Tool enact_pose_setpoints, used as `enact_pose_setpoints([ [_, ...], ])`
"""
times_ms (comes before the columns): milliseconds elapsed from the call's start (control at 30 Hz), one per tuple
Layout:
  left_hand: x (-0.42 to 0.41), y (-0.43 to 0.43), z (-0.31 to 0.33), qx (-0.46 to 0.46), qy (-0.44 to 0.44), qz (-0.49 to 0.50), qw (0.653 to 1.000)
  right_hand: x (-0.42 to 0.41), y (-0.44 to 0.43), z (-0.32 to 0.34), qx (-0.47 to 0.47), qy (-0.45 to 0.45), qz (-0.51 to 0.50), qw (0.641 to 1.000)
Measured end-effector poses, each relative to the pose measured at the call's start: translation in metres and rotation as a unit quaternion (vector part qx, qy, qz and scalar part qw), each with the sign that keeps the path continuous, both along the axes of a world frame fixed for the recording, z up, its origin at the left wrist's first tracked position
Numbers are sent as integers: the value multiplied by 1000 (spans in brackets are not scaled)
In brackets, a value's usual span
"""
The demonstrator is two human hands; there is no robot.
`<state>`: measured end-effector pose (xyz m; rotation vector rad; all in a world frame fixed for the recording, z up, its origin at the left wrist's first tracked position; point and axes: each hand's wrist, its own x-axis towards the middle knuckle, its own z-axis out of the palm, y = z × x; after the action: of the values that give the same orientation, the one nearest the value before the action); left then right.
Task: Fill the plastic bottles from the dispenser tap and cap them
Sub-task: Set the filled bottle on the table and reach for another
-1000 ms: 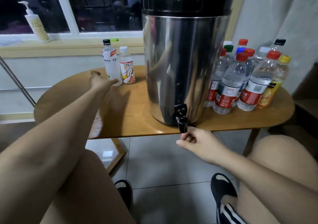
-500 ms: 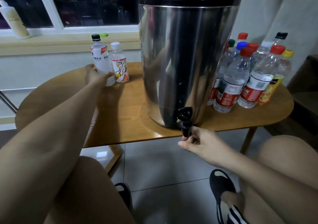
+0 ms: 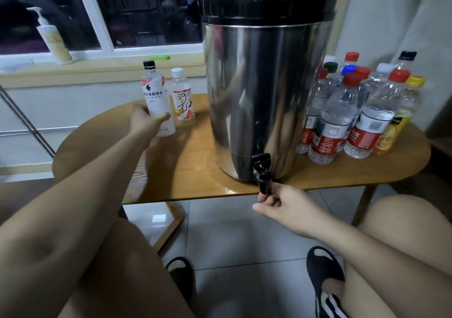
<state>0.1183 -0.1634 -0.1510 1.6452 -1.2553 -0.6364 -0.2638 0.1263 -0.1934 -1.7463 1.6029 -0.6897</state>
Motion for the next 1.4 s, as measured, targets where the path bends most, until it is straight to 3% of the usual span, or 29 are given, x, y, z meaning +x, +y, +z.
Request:
enact_pose_setpoints([
  [233, -11, 113, 33, -13, 29, -83, 996, 2, 4, 6, -7, 34, 8, 999],
  [367, -20, 191, 40, -31, 69, -115, 990, -3, 8, 12, -67, 44, -43, 996],
  [567, -64, 294, 14, -38, 85, -166, 982, -19, 12, 16, -186, -36, -123, 974],
  [700, -103, 332, -15, 0, 52, -244, 968, -15, 33, 19, -260, -79, -94, 958],
  [833, -128, 339, -33, 34, -4, -296, 955, -5, 54, 11, -228, -90, -12, 970],
  [933, -145, 342, -39, 34, -55, -343, 937, 1, 59, 7, -147, -88, 38, 985],
  [1133, -162, 348, -38, 29, -105, -383, 917, 3, 60, 0, -82, -79, 54, 992],
  [1267, -153, 346, -30, 23, -102, -371, 923, -6, 54, 3, -57, -32, 76, 995],
  [1400, -146, 351, -24, -25, -44, -351, 935, -16, 55, 1, -15, 72, 132, 988],
])
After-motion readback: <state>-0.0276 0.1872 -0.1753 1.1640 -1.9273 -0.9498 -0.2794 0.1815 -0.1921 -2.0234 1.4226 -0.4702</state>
